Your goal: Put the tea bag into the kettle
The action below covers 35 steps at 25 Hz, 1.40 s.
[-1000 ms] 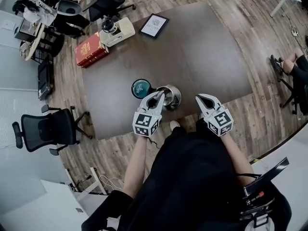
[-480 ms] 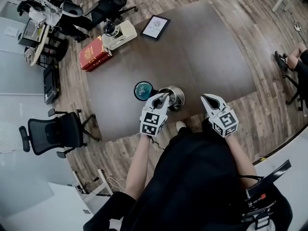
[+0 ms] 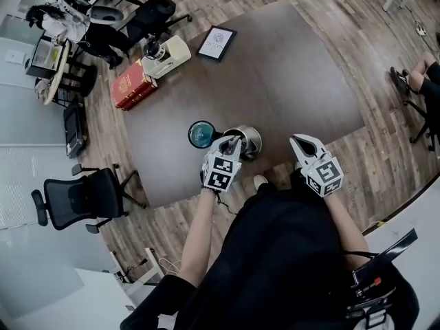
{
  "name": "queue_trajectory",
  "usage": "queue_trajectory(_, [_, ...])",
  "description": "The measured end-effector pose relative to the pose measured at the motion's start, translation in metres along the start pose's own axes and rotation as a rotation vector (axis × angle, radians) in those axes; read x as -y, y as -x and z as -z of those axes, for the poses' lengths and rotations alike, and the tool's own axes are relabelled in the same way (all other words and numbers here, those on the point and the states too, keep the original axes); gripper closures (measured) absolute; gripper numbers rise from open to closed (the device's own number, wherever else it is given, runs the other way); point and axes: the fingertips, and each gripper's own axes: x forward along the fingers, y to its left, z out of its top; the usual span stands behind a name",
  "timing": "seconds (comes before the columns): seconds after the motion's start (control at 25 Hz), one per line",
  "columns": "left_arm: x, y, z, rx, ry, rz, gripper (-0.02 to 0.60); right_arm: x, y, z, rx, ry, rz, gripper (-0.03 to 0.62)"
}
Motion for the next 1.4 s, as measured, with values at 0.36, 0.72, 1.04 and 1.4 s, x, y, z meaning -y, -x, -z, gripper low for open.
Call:
queue_trajectory(0.36, [-0.003,-0.005,0.012,-0.089,-0.033,-0.036,0.543,0.001,0.007,0.002,0.004,-0.005,0.010,0.588])
queue_trajectory(0.72, [-0.001,-0.007,0.013,-0.108,-0.059,-0.038,0.542,0.000,0.008,0.001,0.008,-0.003,0.010,0.588])
queue_trajectory(1.04, [0.002,-0.008,0.016,-0.107,-0.052,-0.017,0.541,-0.006,0.005,0.002,0.005,0.002,-0.002,0.588])
queue_trajectory(1.4, [0.005,-0.005,0.017,-0.103,-0.053,-0.012,0.532,-0.006,0.010,0.004,0.005,-0.007,0.012,0.588])
